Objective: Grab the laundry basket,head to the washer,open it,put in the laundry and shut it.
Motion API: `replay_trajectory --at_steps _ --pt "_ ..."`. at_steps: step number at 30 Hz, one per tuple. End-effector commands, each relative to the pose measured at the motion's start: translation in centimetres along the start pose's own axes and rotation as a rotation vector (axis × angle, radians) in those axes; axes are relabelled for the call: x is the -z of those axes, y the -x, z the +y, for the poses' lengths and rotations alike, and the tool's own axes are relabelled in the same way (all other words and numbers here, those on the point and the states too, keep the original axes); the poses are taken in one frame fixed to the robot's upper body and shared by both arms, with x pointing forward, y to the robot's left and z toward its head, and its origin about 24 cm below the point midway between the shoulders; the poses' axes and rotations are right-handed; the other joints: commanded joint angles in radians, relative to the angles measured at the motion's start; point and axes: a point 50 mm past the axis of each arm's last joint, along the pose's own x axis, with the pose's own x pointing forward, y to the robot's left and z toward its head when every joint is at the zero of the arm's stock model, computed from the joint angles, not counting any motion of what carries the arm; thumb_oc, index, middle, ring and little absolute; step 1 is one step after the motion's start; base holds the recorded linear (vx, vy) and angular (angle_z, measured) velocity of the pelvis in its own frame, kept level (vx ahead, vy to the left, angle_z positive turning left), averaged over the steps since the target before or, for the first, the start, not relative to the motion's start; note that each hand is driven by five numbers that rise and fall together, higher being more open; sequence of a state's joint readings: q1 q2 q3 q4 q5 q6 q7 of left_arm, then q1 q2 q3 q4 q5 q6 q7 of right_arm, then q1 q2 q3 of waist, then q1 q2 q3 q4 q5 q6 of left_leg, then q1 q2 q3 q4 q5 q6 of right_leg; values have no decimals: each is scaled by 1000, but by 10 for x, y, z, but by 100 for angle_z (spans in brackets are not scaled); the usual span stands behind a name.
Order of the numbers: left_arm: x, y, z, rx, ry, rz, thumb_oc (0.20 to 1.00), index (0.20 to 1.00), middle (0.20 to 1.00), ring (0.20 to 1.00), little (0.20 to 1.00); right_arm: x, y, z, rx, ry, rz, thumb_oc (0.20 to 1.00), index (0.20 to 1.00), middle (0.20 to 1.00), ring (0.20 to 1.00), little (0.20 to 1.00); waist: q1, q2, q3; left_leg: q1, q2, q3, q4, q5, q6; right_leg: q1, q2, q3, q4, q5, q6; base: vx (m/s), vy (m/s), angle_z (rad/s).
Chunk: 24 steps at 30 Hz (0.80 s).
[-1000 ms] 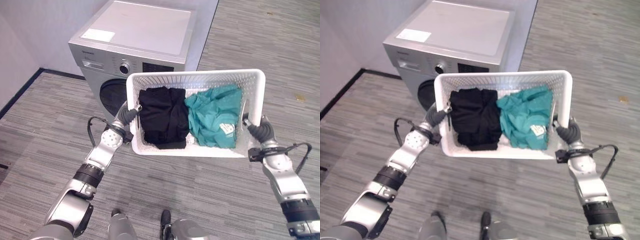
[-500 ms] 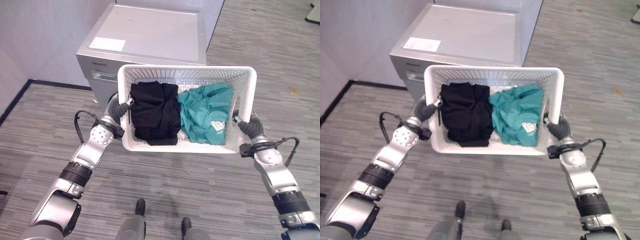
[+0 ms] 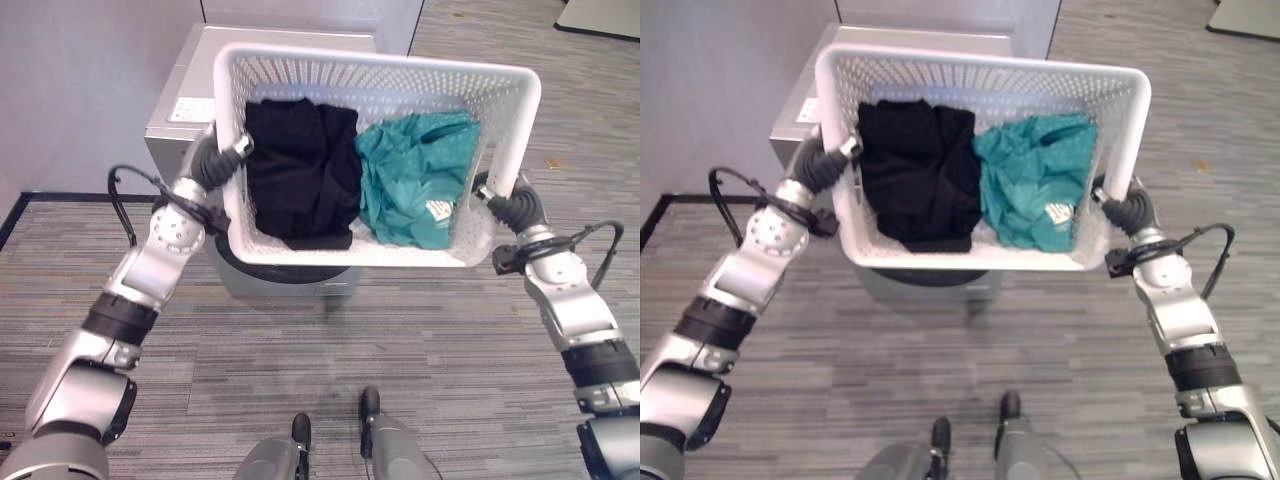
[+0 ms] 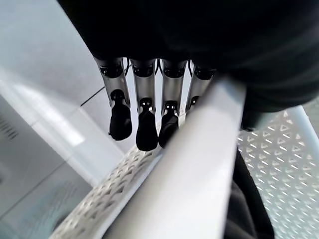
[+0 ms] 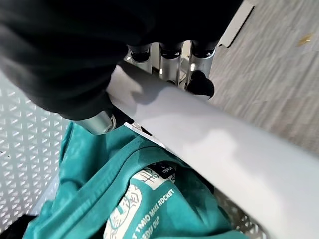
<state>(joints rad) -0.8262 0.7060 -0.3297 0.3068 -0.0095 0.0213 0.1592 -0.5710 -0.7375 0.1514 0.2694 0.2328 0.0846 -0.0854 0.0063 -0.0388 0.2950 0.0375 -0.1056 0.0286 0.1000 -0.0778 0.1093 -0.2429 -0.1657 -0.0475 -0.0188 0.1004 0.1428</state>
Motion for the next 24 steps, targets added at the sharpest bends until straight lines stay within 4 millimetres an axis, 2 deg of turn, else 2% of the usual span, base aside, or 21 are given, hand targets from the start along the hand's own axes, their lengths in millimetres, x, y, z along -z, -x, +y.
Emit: replay_trajectory --at_steps 1,2,3,4,5,6,7,8,9,10,11,13,15,16,18,19,21,22,23,24 --pt "-18 -24 64 -255 28 -54 200 200 200 200 200 -23 -15 -49 83 57 -41 200 200 200 200 200 -4 -13 -113 117 76 -98 39 -158 -91 59 13 -12 10 52 43 186 -80 59" --pt "-19 -25 65 -256 28 -55 200 200 200 200 200 -24 -15 -50 84 57 -42 200 200 200 200 200 -6 -13 -111 116 76 -100 40 -158 -91 59 13 -14 10 51 43 326 -139 82" --pt "-25 -34 62 -248 28 -53 200 200 200 200 200 -33 -19 -52 70 94 -58 200 200 200 200 200 -20 -10 -135 146 105 -110 36 -172 -112 64 19 -22 50 48 30 518 -259 101" --pt "-27 -38 62 -239 15 -42 200 200 200 200 200 -38 -20 -52 51 125 -65 200 200 200 200 200 -30 -8 -161 170 149 -113 50 -178 -139 71 30 -55 106 14 17 525 -267 53" --pt "-27 -38 62 -239 15 -43 200 200 200 200 200 -38 -20 -52 51 125 -66 200 200 200 200 200 -34 -5 -160 170 153 -118 51 -181 -142 71 32 -61 111 8 15 384 -242 43" --pt "-28 -41 64 -248 16 -38 200 200 200 200 200 -43 -22 -50 47 124 -82 200 200 200 200 200 -39 0 -170 161 179 -119 88 -152 -161 90 39 -88 118 -10 3 204 -186 45" --pt "-28 -43 70 -258 -2 -30 200 200 200 200 200 -46 -24 -49 43 131 -90 200 200 200 200 200 -40 1 -175 132 203 -111 172 -99 -179 120 48 -111 112 -23 -9 361 -382 51" --pt "-33 -46 79 -275 -38 -30 200 200 200 200 200 -55 -28 -47 27 163 -107 200 200 200 200 200 -29 -18 -168 43 226 -107 397 14 -184 181 72 -123 92 -44 -48 280 -387 40" --pt "-37 -47 84 -284 -50 -37 200 200 200 200 200 -64 -32 -44 19 171 -133 200 200 200 200 200 -18 -27 -154 -18 223 -123 515 41 -174 203 86 -124 83 -51 -68 180 -285 5" --pt "-37 -47 84 -285 -50 -37 200 200 200 200 200 -65 -32 -44 19 171 -134 200 200 200 200 200 -21 -25 -154 -23 224 -125 522 38 -174 202 88 -126 83 -50 -68 94 -177 -43" --pt "-41 -47 89 -300 -46 -49 200 200 200 200 200 -75 -35 -39 7 182 -163 200 200 200 200 200 -4 -39 -143 -84 220 -129 576 51 -158 232 100 -118 76 -76 -82 100 -117 -34" --pt "-47 -49 94 -319 -40 -64 200 200 200 200 200 -86 -40 -35 -2 186 -190 200 200 200 200 200 17 -52 -131 -149 239 -135 531 34 -149 250 98 -112 79 -91 -84 146 -73 -11" --pt "-50 -49 101 -332 -49 -70 200 200 200 200 200 -92 -43 -30 -26 192 -199 200 200 200 200 200 41 -55 -130 -146 252 -151 388 18 -161 262 100 -95 80 -106 -75 186 59 -20" --pt "-53 -49 105 -336 -57 -80 200 200 200 200 200 -96 -46 -28 -36 200 -205 200 200 200 200 200 57 -49 -129 -118 253 -166 242 25 -176 272 107 -82 81 -117 -72 182 104 -29" --pt "-53 -48 106 -336 -61 -81 200 200 200 200 200 -95 -47 -25 -48 208 -198 200 200 200 200 200 69 -44 -127 -110 246 -184 168 36 -188 281 108 -69 79 -120 -68 131 68 -38" --pt "-50 -47 107 -332 -74 -69 200 200 200 200 200 -90 -47 -16 -85 213 -179 200 200 200 200 200 71 -41 -134 -86 243 -206 126 27 -194 287 112 -54 80 -124 -68 158 63 -50" --pt "-42 -46 103 -318 -86 -41 200 200 200 200 200 -78 -45 -7 -125 184 -150 200 200 200 200 200 72 -34 -153 -44 256 -206 75 30 -208 306 110 -53 78 -141 -65 215 129 -51" --pt "-39 -47 97 -288 -100 -28 200 200 200 200 200 -69 -42 2 -162 177 -130 200 200 200 200 200 74 -35 -164 -31 245 -207 55 30 -209 311 95 -52 75 -132 -62 137 121 -30" --pt "-39 -47 96 -286 -100 -29 200 200 200 200 200 -69 -42 2 -162 177 -129 200 200 200 200 200 76 -37 -165 -27 245 -206 50 32 -209 313 94 -52 74 -132 -61 152 172 -13" --pt "-36 -48 92 -263 -114 -14 200 200 200 200 200 -60 -40 6 -187 180 -97 200 200 200 200 200 78 -32 -175 -8 240 -201 29 25 -206 317 82 -51 71 -129 -54 99 130 -4"
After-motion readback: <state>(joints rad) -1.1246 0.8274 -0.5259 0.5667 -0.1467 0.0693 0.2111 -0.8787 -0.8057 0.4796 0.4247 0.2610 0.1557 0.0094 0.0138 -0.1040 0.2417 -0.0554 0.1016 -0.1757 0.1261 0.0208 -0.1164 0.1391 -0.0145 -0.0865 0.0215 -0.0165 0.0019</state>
